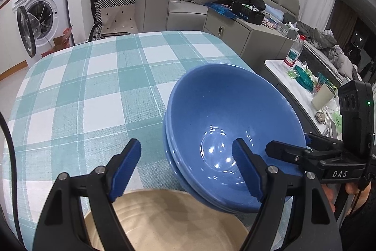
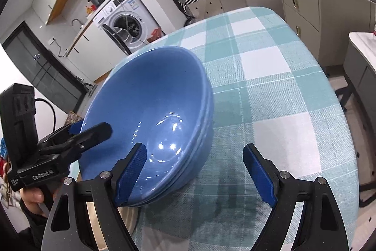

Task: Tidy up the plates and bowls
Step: 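Close both tools on the rim of the nested blue bowls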

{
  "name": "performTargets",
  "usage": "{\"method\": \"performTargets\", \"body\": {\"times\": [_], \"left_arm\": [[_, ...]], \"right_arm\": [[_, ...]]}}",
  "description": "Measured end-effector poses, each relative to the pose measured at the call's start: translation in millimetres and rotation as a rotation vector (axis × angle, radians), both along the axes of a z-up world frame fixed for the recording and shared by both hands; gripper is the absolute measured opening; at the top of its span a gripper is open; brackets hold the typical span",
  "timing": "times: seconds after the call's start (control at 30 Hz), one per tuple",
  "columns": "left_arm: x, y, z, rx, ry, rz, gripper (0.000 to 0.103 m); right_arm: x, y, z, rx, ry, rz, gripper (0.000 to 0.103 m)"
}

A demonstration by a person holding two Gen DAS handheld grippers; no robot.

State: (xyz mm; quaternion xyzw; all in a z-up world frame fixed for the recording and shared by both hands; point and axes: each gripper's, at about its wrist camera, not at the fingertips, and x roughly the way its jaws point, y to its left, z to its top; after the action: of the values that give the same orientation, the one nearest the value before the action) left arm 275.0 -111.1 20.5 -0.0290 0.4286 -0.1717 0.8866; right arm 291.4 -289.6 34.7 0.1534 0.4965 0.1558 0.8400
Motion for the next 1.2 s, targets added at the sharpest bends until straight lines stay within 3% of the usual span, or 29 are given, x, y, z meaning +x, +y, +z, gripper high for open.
{"method": "performTargets", "body": {"times": [0.23, 0.5, 0.67, 0.97, 1.1, 1.2], "left_arm": [[4.0, 2.1, -2.7, -0.005, 0.026, 0.007, 0.079], [3.0, -6.2, -0.1, 0.034, 0.003, -0.031, 0.078], [6.4, -5.9, -1.4, 0.031, 0.015, -0.028, 0.078], [7.8, -6.6, -3.9, 0.021, 0.055, -0.048, 0.047], [7.1, -5.9, -4.2, 0.029, 0.058, -0.038, 0.04], [7.8, -2.9, -4.0, 0.023, 0.069, -0.026, 0.035]], "right_arm": [[3.6, -0.4, 0.2, 0.001, 0.017, 0.018, 0.078], [7.9, 6.2, -0.9, -0.011, 0.029, 0.039, 0.078], [9.9, 7.5, -1.6, -0.018, 0.037, 0.045, 0.07], [7.5, 10.4, 1.6, -0.022, 0.027, 0.05, 0.053], [6.3, 12.5, 2.5, -0.034, 0.035, 0.054, 0.044], [5.7, 13.2, 3.6, -0.043, 0.035, 0.053, 0.044]]}}
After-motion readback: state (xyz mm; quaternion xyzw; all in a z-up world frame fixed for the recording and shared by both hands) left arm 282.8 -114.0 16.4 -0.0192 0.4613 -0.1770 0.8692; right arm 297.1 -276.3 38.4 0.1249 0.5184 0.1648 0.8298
